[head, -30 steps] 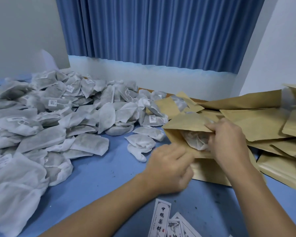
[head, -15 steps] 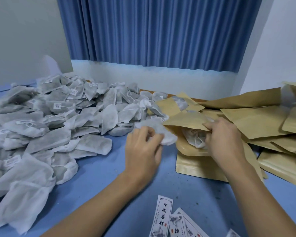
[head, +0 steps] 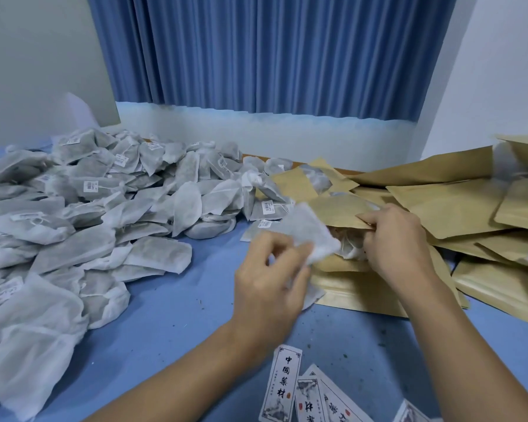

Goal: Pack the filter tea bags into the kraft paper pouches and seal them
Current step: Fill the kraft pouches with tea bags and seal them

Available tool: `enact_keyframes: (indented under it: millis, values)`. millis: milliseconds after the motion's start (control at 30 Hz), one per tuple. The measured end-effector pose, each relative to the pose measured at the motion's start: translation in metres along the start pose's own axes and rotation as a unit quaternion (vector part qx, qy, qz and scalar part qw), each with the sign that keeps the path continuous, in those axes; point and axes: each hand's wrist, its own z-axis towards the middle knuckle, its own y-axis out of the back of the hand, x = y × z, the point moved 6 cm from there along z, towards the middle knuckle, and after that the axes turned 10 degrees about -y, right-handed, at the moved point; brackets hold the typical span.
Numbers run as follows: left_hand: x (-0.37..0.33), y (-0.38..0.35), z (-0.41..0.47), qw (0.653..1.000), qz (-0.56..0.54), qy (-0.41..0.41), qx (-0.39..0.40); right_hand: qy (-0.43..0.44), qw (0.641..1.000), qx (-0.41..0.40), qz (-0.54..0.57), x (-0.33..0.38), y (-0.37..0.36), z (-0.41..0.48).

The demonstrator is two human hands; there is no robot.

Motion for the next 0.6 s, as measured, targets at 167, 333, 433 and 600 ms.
enact_keyframes:
  millis: [167,333,433,600]
  values:
    - [-0.006,-0.075,-0.009,0.954,0.085,-0.015,0.288,0.030,0.999,0.027,0.004,0.006,0.000,-0.002]
    - [0.019,-0.135,0.036,0.923,-0.049,0.132,0.357,0.077,0.995,0.044,0.040,0.022,-0.002,-0.008]
    - [0.033,-0.153,0.043,0.888,-0.095,0.242,0.380,0.089,0.995,0.039,0.003,0.021,-0.009,-0.004]
    - [0.009,-0.170,0.044,0.906,-0.166,0.253,0.296,0.034,0.996,-0.069,0.050,-0.003,0.010,0.008]
